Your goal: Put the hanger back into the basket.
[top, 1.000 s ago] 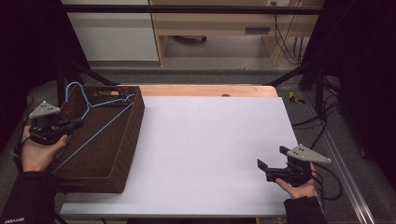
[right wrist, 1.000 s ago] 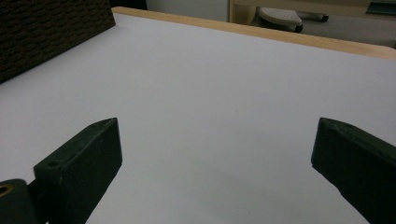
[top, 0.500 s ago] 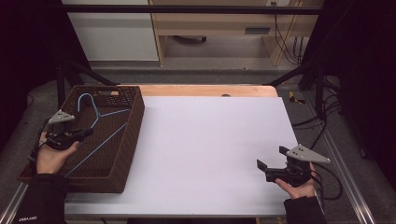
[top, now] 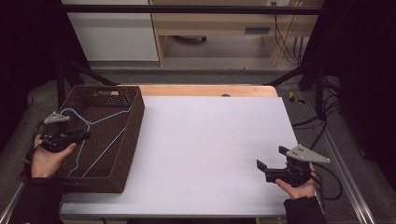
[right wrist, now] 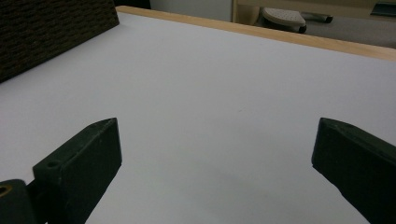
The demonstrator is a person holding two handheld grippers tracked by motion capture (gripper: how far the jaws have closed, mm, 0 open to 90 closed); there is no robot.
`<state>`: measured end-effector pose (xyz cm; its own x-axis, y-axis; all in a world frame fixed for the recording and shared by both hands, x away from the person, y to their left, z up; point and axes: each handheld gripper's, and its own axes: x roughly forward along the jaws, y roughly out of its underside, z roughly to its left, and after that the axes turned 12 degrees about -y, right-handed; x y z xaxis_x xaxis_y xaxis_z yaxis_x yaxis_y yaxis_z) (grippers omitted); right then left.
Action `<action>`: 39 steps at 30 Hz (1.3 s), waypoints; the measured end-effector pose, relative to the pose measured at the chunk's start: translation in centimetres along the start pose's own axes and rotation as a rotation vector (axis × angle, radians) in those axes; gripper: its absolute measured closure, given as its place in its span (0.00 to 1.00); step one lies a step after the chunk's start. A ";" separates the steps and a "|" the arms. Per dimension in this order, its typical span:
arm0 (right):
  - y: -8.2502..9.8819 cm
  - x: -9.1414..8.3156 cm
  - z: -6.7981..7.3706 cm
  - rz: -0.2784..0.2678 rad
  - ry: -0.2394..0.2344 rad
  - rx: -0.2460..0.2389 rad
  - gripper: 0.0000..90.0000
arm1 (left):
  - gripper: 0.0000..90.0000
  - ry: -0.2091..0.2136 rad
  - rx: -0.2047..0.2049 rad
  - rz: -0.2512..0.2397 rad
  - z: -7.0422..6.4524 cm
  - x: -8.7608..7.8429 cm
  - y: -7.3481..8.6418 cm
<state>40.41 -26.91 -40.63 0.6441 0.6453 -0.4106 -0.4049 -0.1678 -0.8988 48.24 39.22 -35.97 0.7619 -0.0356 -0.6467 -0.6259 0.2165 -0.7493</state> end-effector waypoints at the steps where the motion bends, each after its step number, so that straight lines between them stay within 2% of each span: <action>1: 0.0 0.0 0.0 0.000 0.000 -0.001 0.03 | 0.66 0.001 -0.017 -0.030 0.1 -0.7 -0.1; 2: 0.0 0.0 0.0 -0.001 -0.001 0.000 0.03 | 0.63 0.008 -0.027 -0.053 0.1 -1.2 -0.1; 3: 0.0 -0.1 0.0 0.000 -0.001 -0.005 0.03 | 0.60 0.008 -0.027 -0.053 0.1 -1.2 -0.1; 5: 0.0 -0.1 0.0 -0.001 -0.001 -0.005 0.02 | 0.51 0.032 -0.026 -0.108 -0.2 -2.1 -0.1; 6: 0.0 -0.1 0.0 -0.001 -0.001 -0.005 0.02 | 0.51 0.040 -0.015 -0.133 -0.4 -2.6 0.0; 7: 0.0 -0.1 0.0 -0.003 -0.002 -0.003 0.02 | 0.44 0.069 -0.024 -0.177 -1.1 -3.5 0.1; 9: 0.0 -0.1 0.0 -0.006 -0.003 -0.006 0.02 | 0.38 0.105 -0.027 -0.213 -1.9 -4.3 0.3; 10: 0.0 -0.1 0.0 -0.007 -0.004 -0.006 0.02 | 0.37 0.105 -0.027 -0.213 -1.9 -4.3 0.3; 12: -0.1 -0.1 0.0 -0.007 -0.006 -0.006 0.02 | 0.33 0.134 -0.014 -0.253 -3.2 -5.1 0.4; 13: -0.1 -0.1 0.1 -0.007 -0.006 -0.006 0.02 | 0.31 0.134 -0.014 -0.253 -3.2 -5.1 0.4; 14: -0.1 -0.1 0.1 -0.008 -0.008 -0.005 0.02 | 0.29 0.162 -0.007 -0.275 -4.1 -5.5 0.5; 17: -0.1 -0.1 0.1 -0.009 -0.006 -0.005 0.02 | 0.23 0.194 0.007 -0.300 -5.5 -5.9 0.6; 19: -0.1 -0.1 0.1 -0.010 -0.010 -0.003 0.02 | 0.19 0.210 0.013 -0.309 -6.4 -6.0 0.8; 20: -0.1 -0.1 0.1 -0.011 -0.012 -0.005 0.02 | 0.17 0.210 0.013 -0.309 -6.4 -6.0 0.8; 21: -0.1 -0.1 0.1 -0.012 -0.012 -0.007 0.02 | 0.16 0.231 0.014 -0.317 -7.2 -6.1 0.9; 22: -0.1 -0.1 0.1 -0.012 -0.011 -0.008 0.02 | 0.15 0.231 0.014 -0.317 -7.2 -6.1 0.9; 24: -0.1 -0.1 0.1 -0.015 -0.010 -0.007 0.02 | 0.13 0.269 0.021 -0.330 -8.5 -6.2 1.2; 25: -0.1 -0.1 0.1 -0.015 -0.010 -0.007 0.02 | 0.12 0.269 0.021 -0.330 -8.5 -6.2 1.2; 26: -0.1 -0.2 0.1 -0.017 -0.011 -0.010 0.02 | 0.11 0.278 0.026 -0.331 -8.9 -6.3 1.3; 27: -0.1 -0.2 0.1 -0.016 -0.012 -0.013 0.02 | 0.10 0.286 0.048 -0.334 -9.7 -6.4 1.5; 33: -0.1 -0.3 0.2 -0.019 -0.018 -0.015 0.02 | 0.09 0.311 0.086 -0.333 -11.8 -6.1 2.3; 38: -0.1 -0.3 0.2 -0.026 -0.020 -0.015 0.02 | 0.09 0.331 0.093 -0.330 -12.8 -5.8 3.0; 39: -0.1 -0.3 0.2 -0.027 -0.021 -0.015 0.02 | 0.09 0.334 0.106 -0.316 -13.1 -5.5 3.3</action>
<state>40.16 -26.95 -40.36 0.6410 0.6649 -0.3834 -0.3776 -0.1618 -0.9118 39.81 27.31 -36.75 0.8060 -0.4244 -0.4126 -0.3378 0.2425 -0.9094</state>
